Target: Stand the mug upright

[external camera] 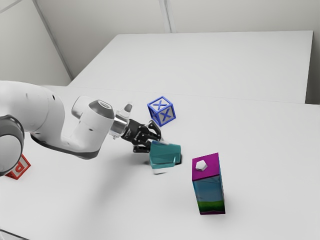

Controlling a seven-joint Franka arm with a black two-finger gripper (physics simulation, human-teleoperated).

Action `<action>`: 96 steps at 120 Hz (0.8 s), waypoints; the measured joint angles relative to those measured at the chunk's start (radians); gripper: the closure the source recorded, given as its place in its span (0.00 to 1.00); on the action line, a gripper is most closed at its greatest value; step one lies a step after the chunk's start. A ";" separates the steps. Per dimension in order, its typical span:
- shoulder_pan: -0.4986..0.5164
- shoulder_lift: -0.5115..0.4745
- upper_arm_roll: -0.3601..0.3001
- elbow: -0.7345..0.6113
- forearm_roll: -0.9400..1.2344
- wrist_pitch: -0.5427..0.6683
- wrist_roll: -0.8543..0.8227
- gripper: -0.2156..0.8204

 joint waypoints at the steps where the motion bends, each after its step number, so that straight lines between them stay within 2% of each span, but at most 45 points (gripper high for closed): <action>1: -0.001 0.000 0.000 0.000 0.000 0.000 0.000 0.80; 33: -0.010 -0.052 0.000 -0.005 0.009 0.005 0.013 0.93; 56: -0.002 -0.104 -0.002 -0.010 0.071 0.007 0.018 0.94; 72: 0.000 -0.122 0.003 -0.008 0.179 0.011 0.011 0.94; 96: -0.003 -0.159 0.022 0.001 0.518 0.074 -0.023 0.94</action>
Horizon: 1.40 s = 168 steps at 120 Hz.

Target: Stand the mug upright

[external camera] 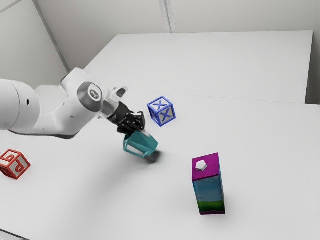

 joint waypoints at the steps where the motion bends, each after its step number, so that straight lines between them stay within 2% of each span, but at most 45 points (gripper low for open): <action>1: 0.000 -0.001 0.001 0.000 0.015 0.003 -0.001 0.94; 30: 0.013 -0.021 0.013 -0.001 0.349 0.087 -0.046 0.94; 67: -0.003 -0.011 0.038 -0.003 0.487 0.120 -0.086 0.94; 130: 0.000 -0.021 0.050 -0.008 0.699 -0.091 -0.229 0.94; 168: -0.007 0.005 0.048 -0.001 0.800 -0.142 -0.313 0.94</action>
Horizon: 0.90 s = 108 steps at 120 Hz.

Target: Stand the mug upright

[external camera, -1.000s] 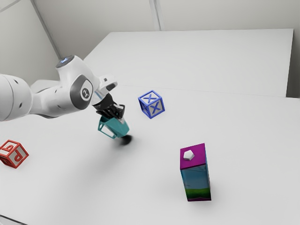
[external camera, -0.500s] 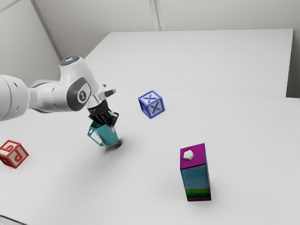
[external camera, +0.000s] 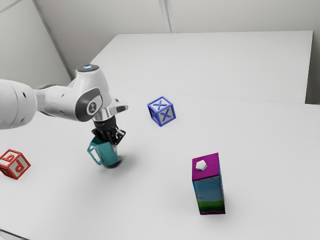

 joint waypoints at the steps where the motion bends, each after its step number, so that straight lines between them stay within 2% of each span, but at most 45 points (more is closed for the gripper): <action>1: 0.000 0.002 0.000 0.000 0.001 0.000 -0.002 0.94; 79: -0.010 0.030 -0.001 -0.004 0.053 0.001 -0.106 0.95; 99: -0.010 0.031 0.000 -0.002 0.049 -0.002 -0.125 0.61; 108: -0.009 0.030 0.000 0.000 0.050 -0.004 -0.132 0.49</action>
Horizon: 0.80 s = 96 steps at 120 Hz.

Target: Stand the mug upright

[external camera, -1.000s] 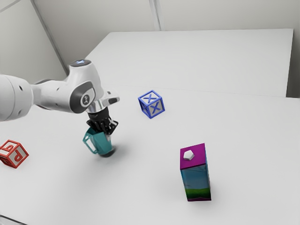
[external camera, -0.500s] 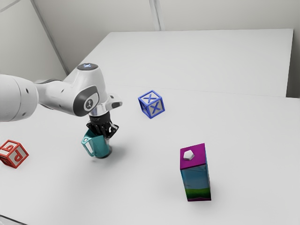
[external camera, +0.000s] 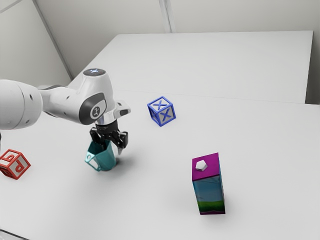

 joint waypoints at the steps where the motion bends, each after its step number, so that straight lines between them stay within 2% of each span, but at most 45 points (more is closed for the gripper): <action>1: 0.000 -0.001 0.000 0.001 0.001 0.000 -0.001 0.48; 16: -0.014 -0.011 -0.001 0.025 0.026 -0.004 -0.010 0.36; 35: -0.023 -0.039 -0.001 0.042 0.037 -0.007 -0.020 0.28; 59: -0.019 -0.060 -0.001 0.118 0.045 -0.037 -0.008 0.24; 96: -0.013 -0.083 0.001 0.270 0.075 -0.149 0.074 0.21</action>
